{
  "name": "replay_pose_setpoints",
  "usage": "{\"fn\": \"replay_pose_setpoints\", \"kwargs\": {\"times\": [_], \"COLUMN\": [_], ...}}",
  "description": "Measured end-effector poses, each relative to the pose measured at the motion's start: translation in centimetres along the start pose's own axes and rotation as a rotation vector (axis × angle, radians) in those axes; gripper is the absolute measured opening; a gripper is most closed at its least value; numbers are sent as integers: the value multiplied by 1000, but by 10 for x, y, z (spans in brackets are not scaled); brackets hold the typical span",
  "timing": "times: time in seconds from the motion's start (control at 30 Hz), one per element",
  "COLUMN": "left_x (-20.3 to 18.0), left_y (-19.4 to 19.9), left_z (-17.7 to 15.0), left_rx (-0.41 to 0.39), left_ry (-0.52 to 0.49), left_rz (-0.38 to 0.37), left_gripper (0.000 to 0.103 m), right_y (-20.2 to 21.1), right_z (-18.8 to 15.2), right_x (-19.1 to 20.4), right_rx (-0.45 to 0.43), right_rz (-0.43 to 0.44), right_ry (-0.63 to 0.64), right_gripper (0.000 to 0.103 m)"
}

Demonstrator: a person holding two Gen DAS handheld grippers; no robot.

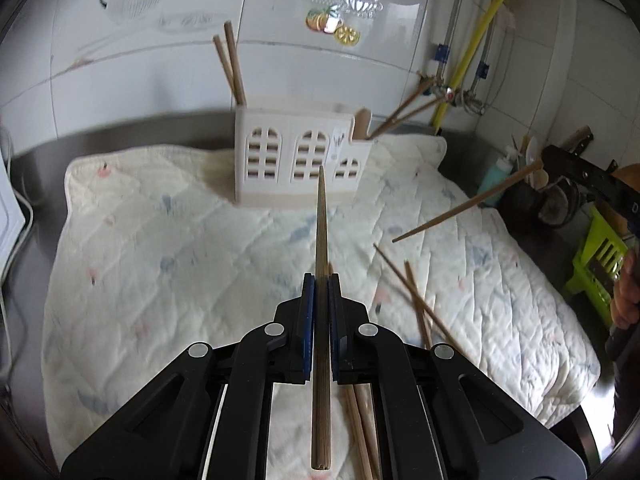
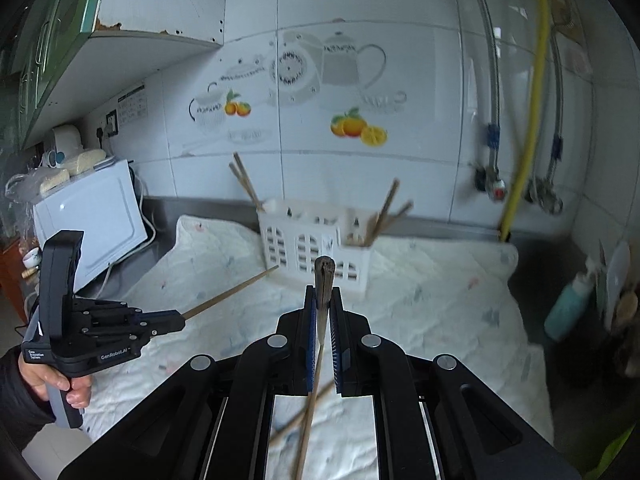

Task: Organize utensils
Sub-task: 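Lift both held chopsticks up toward the white holder, then lower both chopsticks into the white holder and open the left gripper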

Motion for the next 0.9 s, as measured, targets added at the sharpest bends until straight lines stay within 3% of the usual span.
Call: {"fn": "replay_pose_setpoints", "kwargs": {"times": [0.27, 0.5, 0.9], "left_x": [7, 20, 46], "left_y": [11, 11, -22], "left_z": [51, 94, 131], "left_rx": [-16, 15, 229], "left_ry": [-19, -29, 14], "left_rz": [7, 42, 40], "left_gripper": [5, 5, 5], "right_y": [-1, -4, -32], "right_z": [55, 90, 118], "right_x": [-6, -9, -21], "right_rx": [-59, -101, -102], "right_rz": [-13, -32, -62], "right_ry": [28, 47, 44], "right_gripper": [6, 6, 6]}}
Point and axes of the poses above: each gripper's, at about its wrist camera, not at the fingertips, and y roughly against the way its jaws point, x to its left, z to its top, the point moved 8 cm from there along -y, roughly the way its jaws point, and after that the axes turned 7 degrees about x, right-handed, at the moved point
